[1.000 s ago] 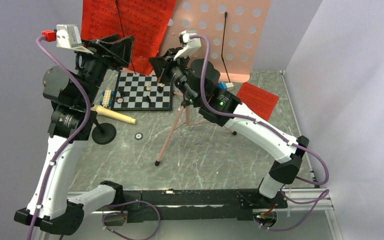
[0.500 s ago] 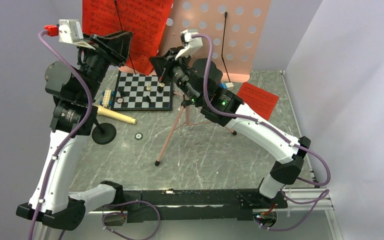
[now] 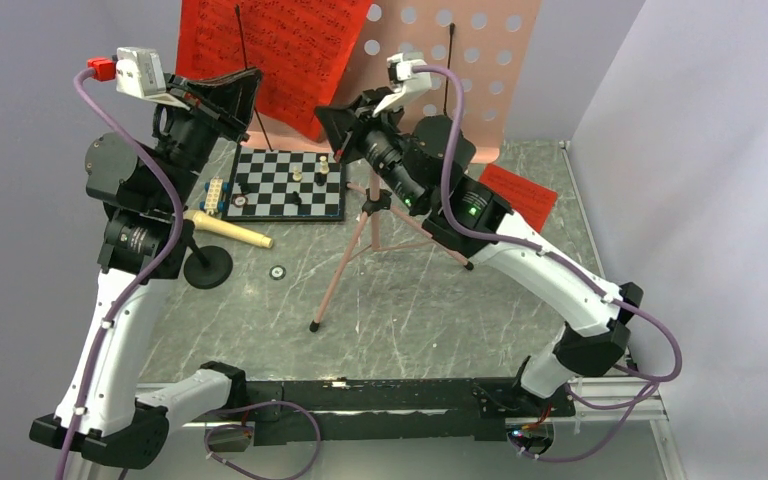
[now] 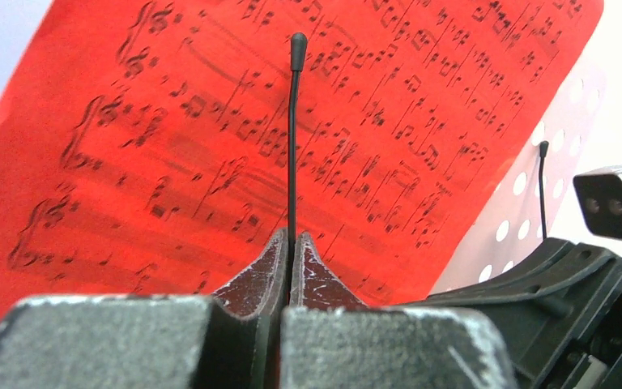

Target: Pack up the instrument practice props

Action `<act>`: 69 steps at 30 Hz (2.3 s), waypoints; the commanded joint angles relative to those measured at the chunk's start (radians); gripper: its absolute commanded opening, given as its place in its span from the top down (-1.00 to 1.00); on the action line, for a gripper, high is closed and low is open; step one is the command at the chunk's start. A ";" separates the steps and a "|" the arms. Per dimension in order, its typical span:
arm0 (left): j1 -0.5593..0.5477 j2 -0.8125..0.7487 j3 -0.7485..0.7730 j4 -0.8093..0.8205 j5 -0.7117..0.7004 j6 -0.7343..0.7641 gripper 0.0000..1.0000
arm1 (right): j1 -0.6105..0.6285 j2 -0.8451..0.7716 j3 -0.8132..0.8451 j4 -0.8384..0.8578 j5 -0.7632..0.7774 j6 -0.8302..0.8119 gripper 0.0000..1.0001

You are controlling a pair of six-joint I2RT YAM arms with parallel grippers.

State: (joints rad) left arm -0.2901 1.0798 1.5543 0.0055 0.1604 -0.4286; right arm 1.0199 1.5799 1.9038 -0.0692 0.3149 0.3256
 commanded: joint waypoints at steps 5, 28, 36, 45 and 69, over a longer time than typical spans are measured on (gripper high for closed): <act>0.006 -0.053 0.004 0.064 0.005 0.039 1.00 | -0.006 -0.145 -0.045 -0.017 0.030 -0.085 1.00; 0.005 -0.102 -0.077 0.075 -0.029 0.021 -0.41 | -0.001 -0.676 -0.366 -0.509 -0.661 -0.495 1.00; 0.004 -0.303 -0.248 0.058 -0.082 0.003 -0.60 | -0.001 -0.789 -0.585 -0.658 -0.530 -0.530 1.00; 0.004 -0.544 -0.458 -0.003 -0.151 -0.065 -0.63 | -0.001 -0.844 -0.821 -0.754 -0.048 -0.369 1.00; 0.004 -0.750 -0.674 -0.167 -0.105 -0.239 -0.63 | -0.644 -0.659 -0.793 -0.566 0.071 -0.056 1.00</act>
State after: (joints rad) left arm -0.2886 0.3485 0.8871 -0.1482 0.0395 -0.6174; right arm 0.4942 0.8532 1.0550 -0.7975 0.5739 0.1982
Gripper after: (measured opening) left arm 0.814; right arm 0.008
